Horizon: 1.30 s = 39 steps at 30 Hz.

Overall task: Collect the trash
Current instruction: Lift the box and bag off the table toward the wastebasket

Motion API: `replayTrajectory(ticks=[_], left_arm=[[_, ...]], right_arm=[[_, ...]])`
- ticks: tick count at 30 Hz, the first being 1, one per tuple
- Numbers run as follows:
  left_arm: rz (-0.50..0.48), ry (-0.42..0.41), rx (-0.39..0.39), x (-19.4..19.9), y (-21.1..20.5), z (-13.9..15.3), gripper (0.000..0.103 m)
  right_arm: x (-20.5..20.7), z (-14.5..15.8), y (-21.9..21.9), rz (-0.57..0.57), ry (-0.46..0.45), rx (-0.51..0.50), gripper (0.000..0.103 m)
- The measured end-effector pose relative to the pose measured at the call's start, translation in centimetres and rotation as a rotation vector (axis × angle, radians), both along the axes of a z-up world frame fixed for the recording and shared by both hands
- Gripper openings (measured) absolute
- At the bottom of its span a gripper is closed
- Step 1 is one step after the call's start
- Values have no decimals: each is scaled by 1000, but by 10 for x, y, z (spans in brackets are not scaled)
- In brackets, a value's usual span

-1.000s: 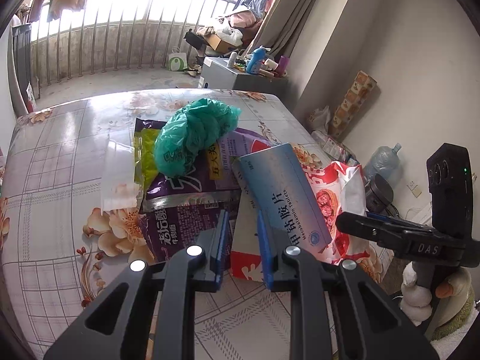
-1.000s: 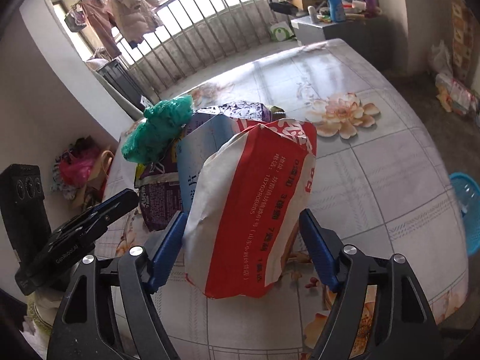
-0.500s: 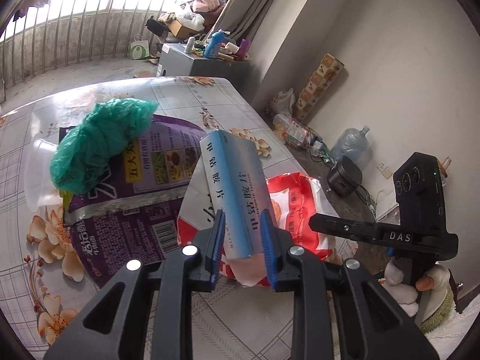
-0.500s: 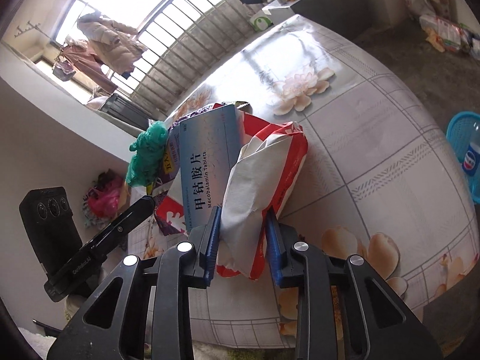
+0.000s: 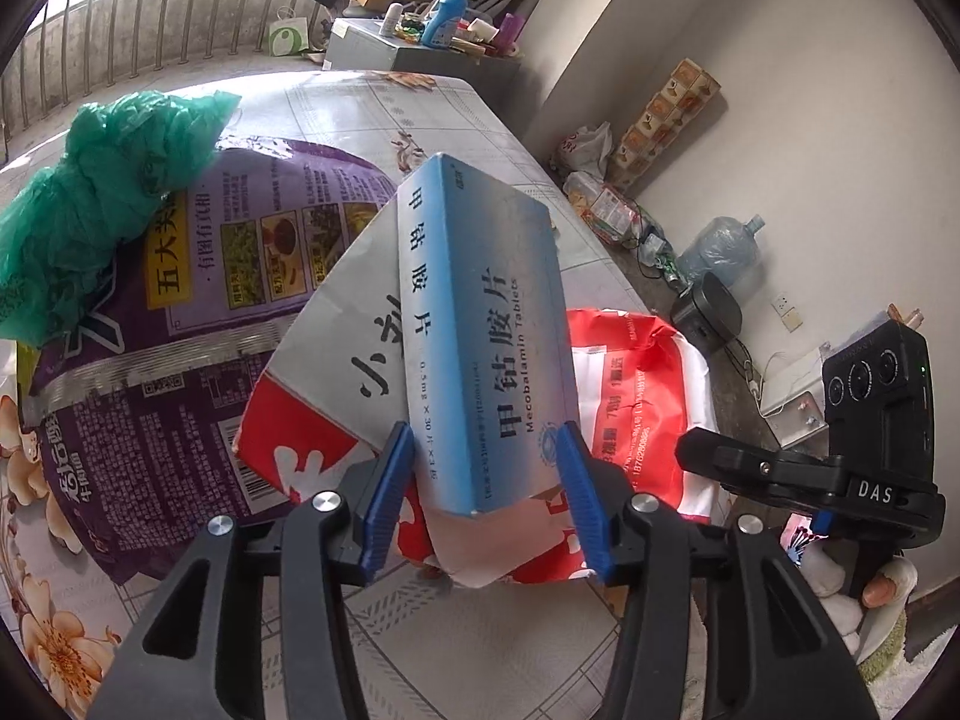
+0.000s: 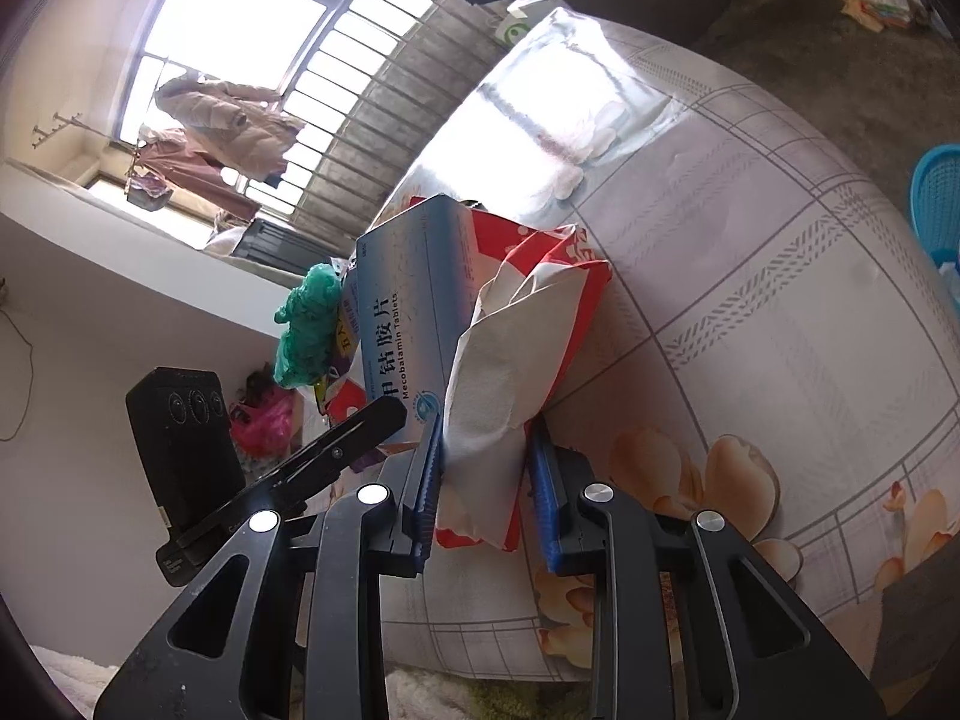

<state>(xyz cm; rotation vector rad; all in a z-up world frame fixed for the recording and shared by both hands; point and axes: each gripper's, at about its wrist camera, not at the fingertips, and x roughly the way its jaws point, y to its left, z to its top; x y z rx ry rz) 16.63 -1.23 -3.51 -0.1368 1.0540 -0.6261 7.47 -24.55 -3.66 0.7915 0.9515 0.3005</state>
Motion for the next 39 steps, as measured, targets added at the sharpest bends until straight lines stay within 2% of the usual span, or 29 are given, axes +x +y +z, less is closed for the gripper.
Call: replayTrajectory(ticks=[3, 8, 13, 19, 22, 32, 39], left_arm=[[9, 16, -8, 7, -4, -5, 51], [16, 65, -65, 15, -7, -15, 56], [2, 36, -37, 15, -15, -18, 62], [-21, -16, 42, 7, -33, -14, 62], [-8, -29, 54, 6, -35, -11, 55], [4, -61, -15, 0, -28, 6, 36], [-16, -81, -69, -7, -27, 28, 31]], right_arm=[[0, -5, -5, -7, 6, 21, 24], [4, -10, -5, -21, 20, 32, 23], [4, -14, -8, -29, 31, 55, 22], [3, -15, -10, -30, 28, 69, 22], [1, -16, -14, -29, 26, 72, 22], [-4, -13, -20, -34, 14, 92, 20], [-15, -6, -33, -58, -8, 97, 20]])
